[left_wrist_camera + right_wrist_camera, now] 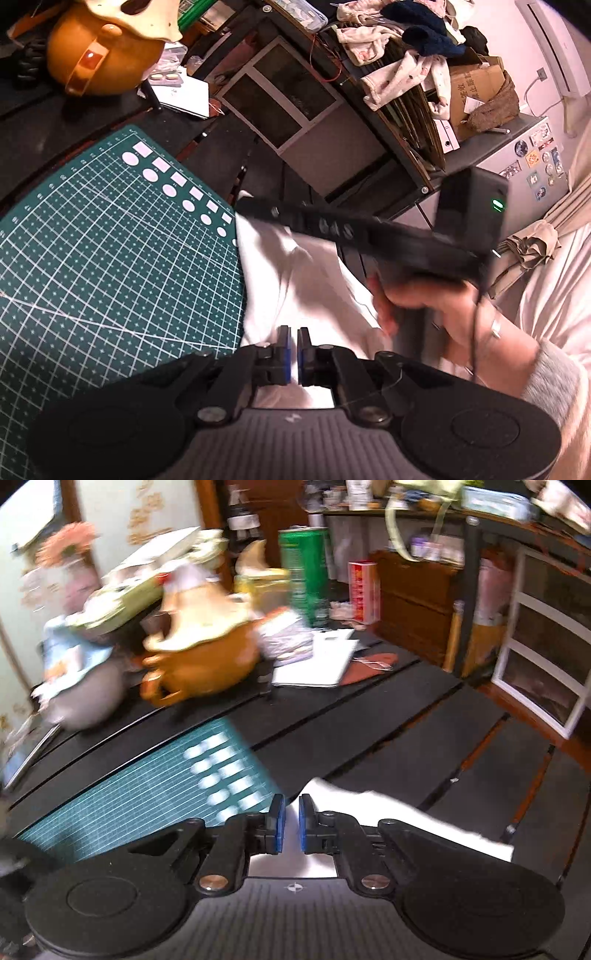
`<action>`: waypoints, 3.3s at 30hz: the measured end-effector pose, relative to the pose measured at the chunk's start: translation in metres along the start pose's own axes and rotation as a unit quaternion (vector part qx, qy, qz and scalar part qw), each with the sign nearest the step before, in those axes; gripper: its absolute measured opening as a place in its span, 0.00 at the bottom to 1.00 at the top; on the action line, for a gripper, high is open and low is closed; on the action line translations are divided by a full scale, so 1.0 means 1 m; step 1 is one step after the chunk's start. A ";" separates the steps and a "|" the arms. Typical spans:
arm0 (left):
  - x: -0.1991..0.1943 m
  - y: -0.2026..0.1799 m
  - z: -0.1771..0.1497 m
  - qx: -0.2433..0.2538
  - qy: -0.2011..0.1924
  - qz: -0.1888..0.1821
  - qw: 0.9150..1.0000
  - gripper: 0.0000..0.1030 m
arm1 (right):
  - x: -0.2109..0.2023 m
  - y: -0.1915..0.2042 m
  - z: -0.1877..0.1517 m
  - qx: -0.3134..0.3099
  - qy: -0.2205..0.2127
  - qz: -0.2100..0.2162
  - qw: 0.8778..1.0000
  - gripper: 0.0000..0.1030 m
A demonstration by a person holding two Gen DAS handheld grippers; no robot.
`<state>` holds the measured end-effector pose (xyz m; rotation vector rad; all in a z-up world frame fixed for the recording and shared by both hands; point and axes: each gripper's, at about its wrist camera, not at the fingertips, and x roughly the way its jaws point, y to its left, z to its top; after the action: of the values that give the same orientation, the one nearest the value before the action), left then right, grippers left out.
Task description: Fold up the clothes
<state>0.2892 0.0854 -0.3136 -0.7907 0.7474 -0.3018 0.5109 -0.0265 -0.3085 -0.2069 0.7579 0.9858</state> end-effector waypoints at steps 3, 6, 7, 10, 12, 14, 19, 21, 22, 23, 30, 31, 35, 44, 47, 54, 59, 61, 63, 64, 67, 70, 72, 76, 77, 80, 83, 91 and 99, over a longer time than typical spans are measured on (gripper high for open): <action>-0.004 -0.001 0.001 -0.004 0.005 0.000 1.000 0.01 | 0.001 -0.016 0.006 0.058 -0.012 0.003 0.998 0.09; -0.018 -0.003 0.004 -0.012 0.003 -0.009 1.000 0.06 | -0.020 -0.030 0.012 0.132 -0.055 0.039 0.989 0.12; -0.023 -0.003 0.005 -0.016 0.000 -0.015 1.000 0.08 | -0.032 -0.038 0.010 0.190 -0.061 0.107 0.974 0.14; -0.033 0.001 0.008 -0.029 -0.009 -0.039 0.999 0.08 | -0.037 -0.041 0.002 0.240 -0.012 0.170 0.956 0.18; -0.031 0.006 0.009 -0.043 -0.010 -0.059 0.997 0.08 | -0.036 -0.039 -0.008 0.260 0.039 0.191 0.946 0.19; -0.022 0.018 0.008 -0.080 0.001 -0.073 0.994 0.08 | -0.030 -0.036 -0.023 0.286 0.087 0.209 0.931 0.19; -0.012 0.027 0.003 -0.087 0.020 -0.044 0.995 0.03 | -0.006 -0.037 -0.042 0.320 0.100 0.193 0.922 0.00; -0.015 0.023 0.001 -0.059 0.019 -0.028 0.998 0.02 | -0.002 -0.042 -0.044 0.329 0.076 0.194 0.921 0.00; -0.016 0.022 0.001 -0.051 0.019 -0.025 0.998 0.02 | -0.002 -0.044 -0.044 0.332 0.072 0.193 0.920 0.00; -0.019 0.021 0.001 -0.047 0.019 -0.021 0.999 0.02 | -0.002 -0.047 -0.042 0.346 0.059 0.182 0.919 0.00; -0.051 0.020 -0.002 -0.034 0.025 -0.003 0.999 0.07 | -0.036 -0.018 -0.044 0.360 0.020 0.204 0.910 0.05; -0.054 0.019 -0.003 -0.033 0.026 -0.002 0.999 0.07 | -0.040 -0.018 -0.047 0.361 0.023 0.202 0.910 0.05; -0.070 0.005 -0.009 0.012 0.034 -0.003 0.999 0.08 | -0.070 0.021 -0.080 0.363 0.015 0.157 0.918 0.05; -0.068 -0.013 -0.029 0.094 0.054 0.076 0.991 0.06 | -0.088 0.071 -0.146 0.428 -0.036 0.084 0.899 0.05; -0.078 -0.015 -0.033 0.106 0.055 0.094 0.988 0.08 | -0.096 0.089 -0.154 0.422 -0.036 0.087 0.902 0.12; -0.103 -0.021 -0.035 0.098 0.050 0.087 0.990 0.11 | -0.166 0.127 -0.184 0.406 -0.088 0.048 0.908 0.27; -0.106 -0.050 -0.038 0.127 0.045 0.048 0.990 0.28 | -0.240 0.145 -0.217 0.367 -0.145 -0.081 0.915 0.30; -0.099 -0.061 -0.039 0.141 0.045 0.039 0.988 0.28 | -0.259 0.149 -0.227 0.344 -0.159 -0.143 0.914 0.30; -0.086 -0.075 -0.041 0.162 0.053 0.032 0.985 0.28 | -0.266 0.148 -0.234 0.326 -0.150 -0.204 0.911 0.29; -0.081 -0.078 -0.042 0.168 0.054 0.031 0.984 0.28 | -0.265 0.142 -0.237 0.328 -0.137 -0.218 0.909 0.29; -0.060 -0.097 -0.049 0.203 0.062 0.025 0.977 0.28 | -0.256 0.129 -0.236 0.319 -0.133 -0.232 0.909 0.29; -0.036 -0.118 -0.048 0.238 0.054 0.008 0.970 0.28 | -0.243 0.121 -0.217 0.286 -0.149 -0.232 0.918 0.29; -0.021 -0.126 -0.042 0.240 0.045 0.004 0.970 0.27 | -0.233 0.123 -0.202 0.265 -0.147 -0.246 0.921 0.24; -0.006 -0.114 -0.020 0.162 0.042 0.002 0.986 0.27 | -0.192 0.106 -0.166 0.214 -0.126 -0.266 0.932 0.05; -0.003 -0.107 -0.011 0.138 0.038 0.004 0.990 0.27 | -0.182 0.105 -0.162 0.208 -0.120 -0.265 0.934 0.05; 0.002 -0.102 -0.001 0.143 0.038 0.012 0.989 0.27 | -0.151 0.102 -0.160 0.209 -0.087 -0.261 0.939 0.05; 0.005 -0.099 0.001 0.145 0.045 0.012 0.988 0.27 | -0.144 0.117 -0.164 0.182 -0.083 -0.280 0.939 0.06; 0.024 -0.094 0.001 0.120 0.067 -0.014 0.990 0.27 | -0.160 0.142 -0.172 0.192 -0.104 -0.254 0.942 0.05; 0.045 -0.097 0.004 0.116 0.077 -0.031 0.990 0.27 | -0.156 0.136 -0.172 0.179 -0.098 -0.280 0.938 0.07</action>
<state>0.3258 -0.0011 -0.2628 -0.5758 0.8169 -0.5001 0.2666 -0.1395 -0.3070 -0.0001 0.6311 0.3104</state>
